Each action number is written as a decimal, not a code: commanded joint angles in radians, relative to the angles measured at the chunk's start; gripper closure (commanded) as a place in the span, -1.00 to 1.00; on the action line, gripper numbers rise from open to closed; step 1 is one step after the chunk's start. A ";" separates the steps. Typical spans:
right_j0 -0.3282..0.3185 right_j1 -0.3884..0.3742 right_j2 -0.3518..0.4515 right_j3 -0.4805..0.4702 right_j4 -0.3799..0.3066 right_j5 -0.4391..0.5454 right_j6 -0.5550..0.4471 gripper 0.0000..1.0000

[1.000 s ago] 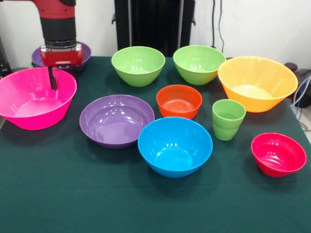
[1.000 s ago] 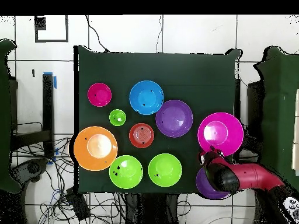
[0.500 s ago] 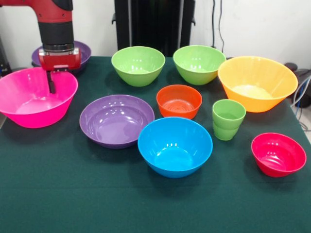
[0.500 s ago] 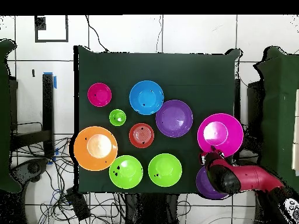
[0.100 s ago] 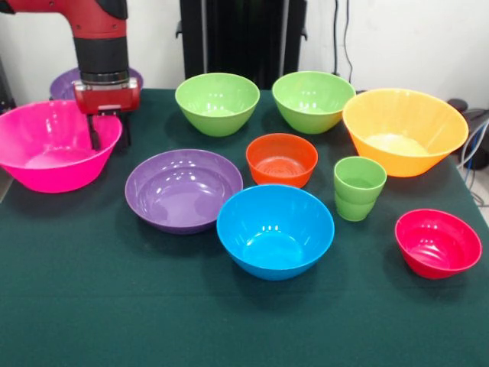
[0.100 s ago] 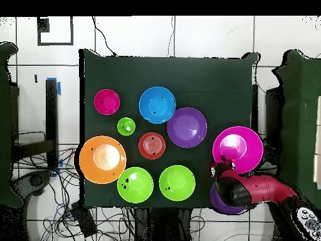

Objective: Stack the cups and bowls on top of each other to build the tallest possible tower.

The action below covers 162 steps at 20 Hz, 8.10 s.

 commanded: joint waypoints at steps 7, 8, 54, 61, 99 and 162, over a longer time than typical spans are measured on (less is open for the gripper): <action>0.130 -0.033 -0.091 -0.019 -0.053 -0.113 0.063 1.00; 0.130 -0.037 -0.092 -0.017 -0.050 -0.109 0.060 1.00; -0.210 -0.247 0.435 0.492 0.255 0.237 -0.177 1.00; -0.269 0.186 0.432 0.377 0.166 0.260 -0.248 1.00; -0.358 0.503 0.814 0.338 0.863 1.268 -0.591 1.00; -0.604 0.846 0.353 -0.034 0.563 1.433 -0.843 1.00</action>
